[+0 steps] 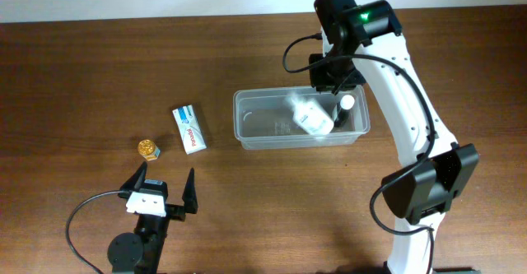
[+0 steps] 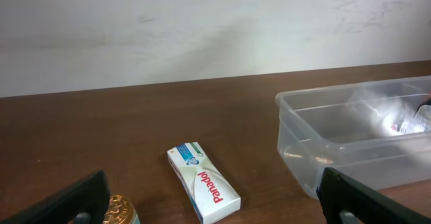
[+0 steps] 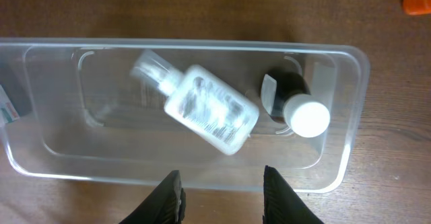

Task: Pack container
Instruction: 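Carry the spray bottle over the container and lower it inside, then open the right gripper and move it toward the orange tube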

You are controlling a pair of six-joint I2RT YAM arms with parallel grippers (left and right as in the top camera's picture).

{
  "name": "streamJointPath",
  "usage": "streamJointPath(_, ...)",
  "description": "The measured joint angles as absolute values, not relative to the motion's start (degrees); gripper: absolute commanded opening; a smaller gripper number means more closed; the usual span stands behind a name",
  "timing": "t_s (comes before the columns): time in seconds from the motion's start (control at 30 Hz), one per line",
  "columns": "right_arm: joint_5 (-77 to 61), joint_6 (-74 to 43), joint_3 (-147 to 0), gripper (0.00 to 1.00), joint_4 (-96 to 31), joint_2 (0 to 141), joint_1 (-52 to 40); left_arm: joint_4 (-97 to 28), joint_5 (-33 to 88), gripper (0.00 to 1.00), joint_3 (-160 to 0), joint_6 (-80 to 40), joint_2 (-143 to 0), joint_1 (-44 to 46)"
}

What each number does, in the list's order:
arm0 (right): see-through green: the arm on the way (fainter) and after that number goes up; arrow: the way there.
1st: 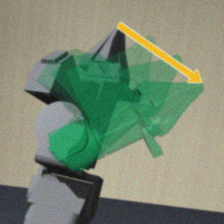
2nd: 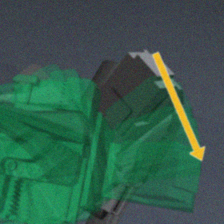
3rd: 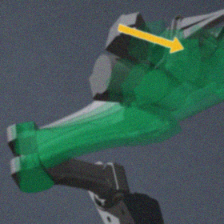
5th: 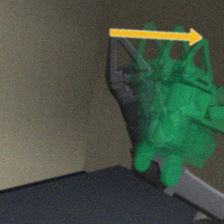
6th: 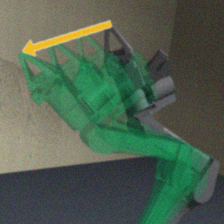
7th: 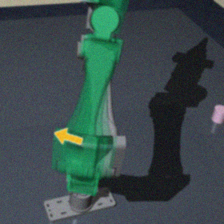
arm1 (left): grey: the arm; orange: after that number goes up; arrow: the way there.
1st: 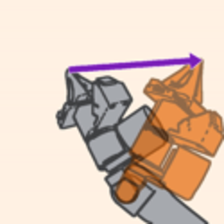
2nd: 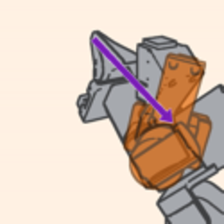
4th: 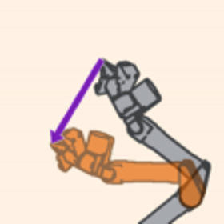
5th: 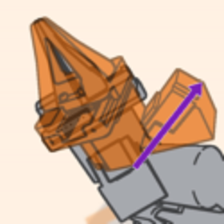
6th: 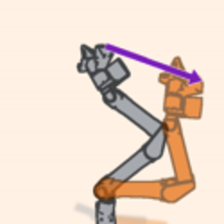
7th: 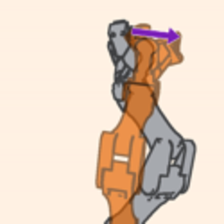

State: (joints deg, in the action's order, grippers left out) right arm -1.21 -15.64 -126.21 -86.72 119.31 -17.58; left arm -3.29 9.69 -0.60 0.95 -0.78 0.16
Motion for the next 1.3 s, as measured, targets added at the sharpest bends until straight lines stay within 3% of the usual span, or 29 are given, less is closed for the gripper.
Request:
streamJointPath(0.47,-1.37,-15.16,-126.21,0.32,-84.95,119.44,-17.58,-3.29,9.69,0.99,-0.6,0.95,-0.78,0.16)
streamJointPath(0.73,1.21,-17.85,-126.21,0.39,-81.14,119.44,-15.05,-3.29,9.69,0.99,-0.6,0.95,-0.78,0.16)
streamJointPath(0.8,1.28,-18.46,-126.21,0.43,-80.62,119.44,-12.78,-3.29,9.69,0.99,-0.6,0.95,-0.78,0.16)
streamJointPath(0.97,1.89,-19.59,-126.21,0.7,-78.13,119.44,-4.08,-3.29,9.72,0.99,-0.6,0.95,-0.78,0.16)
streamJointPath(1.3,1.89,-19.55,-126.21,0.77,-72.27,119.55,3.51,-3.29,9.69,0.99,-0.6,0.95,-0.78,0.16)
